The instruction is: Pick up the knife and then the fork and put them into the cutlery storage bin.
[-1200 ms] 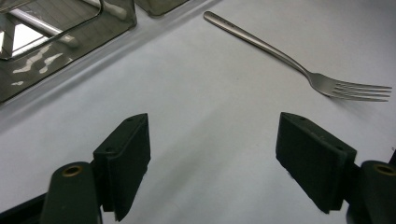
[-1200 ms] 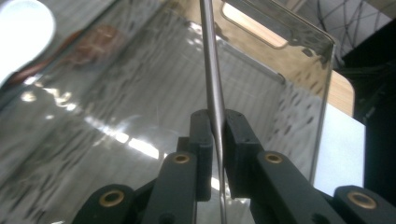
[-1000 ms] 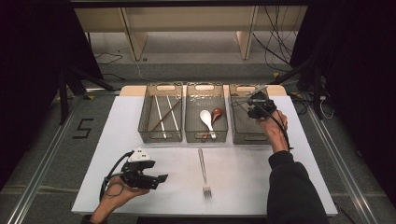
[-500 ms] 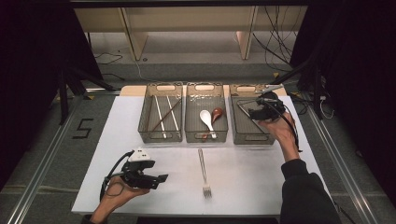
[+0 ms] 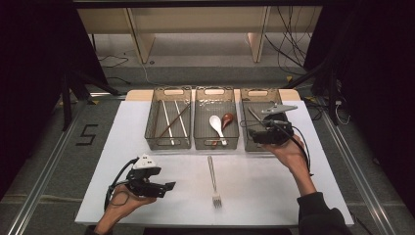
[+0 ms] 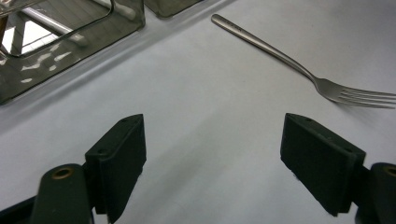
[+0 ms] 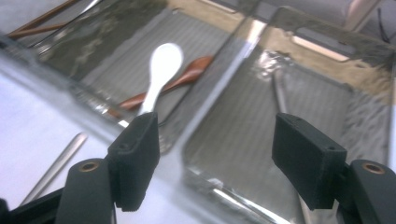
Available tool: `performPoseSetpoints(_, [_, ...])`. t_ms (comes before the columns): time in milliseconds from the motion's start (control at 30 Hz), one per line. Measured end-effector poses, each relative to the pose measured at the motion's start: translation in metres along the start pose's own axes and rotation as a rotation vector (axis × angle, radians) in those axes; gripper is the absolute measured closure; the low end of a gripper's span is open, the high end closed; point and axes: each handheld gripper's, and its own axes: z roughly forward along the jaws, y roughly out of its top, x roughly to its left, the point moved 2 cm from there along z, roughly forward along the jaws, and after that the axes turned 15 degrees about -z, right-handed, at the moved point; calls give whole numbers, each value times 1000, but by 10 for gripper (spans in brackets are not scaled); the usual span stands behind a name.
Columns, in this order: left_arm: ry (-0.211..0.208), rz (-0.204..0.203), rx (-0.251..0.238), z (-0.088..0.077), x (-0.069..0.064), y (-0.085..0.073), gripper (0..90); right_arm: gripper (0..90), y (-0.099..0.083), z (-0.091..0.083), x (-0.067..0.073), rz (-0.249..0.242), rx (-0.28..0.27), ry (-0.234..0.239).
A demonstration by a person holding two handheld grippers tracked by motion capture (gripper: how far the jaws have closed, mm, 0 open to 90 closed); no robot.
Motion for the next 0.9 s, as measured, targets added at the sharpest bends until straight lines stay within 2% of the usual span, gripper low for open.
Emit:
performPoseSetpoints(133, [3, -5, 0, 1, 1, 0, 217, 325, -7, -1, 17, -3, -15, 43])
performPoseSetpoints(533, [13, -6, 1, 0, 2, -1, 208, 346, -20, 13, 77, -57, 19, 146])
performPoseSetpoints(600, [14, -8, -2, 0, 3, -1, 206, 372, -21, 16, 85, -66, 16, 165])
performPoseSetpoints(667, [15, -11, -2, 0, 3, -1, 206, 409, -21, 20, 97, -96, 12, 187])
performPoseSetpoints(900, [16, -22, -12, -2, 5, -2, 206, 604, -21, 33, 128, -154, 12, 270])
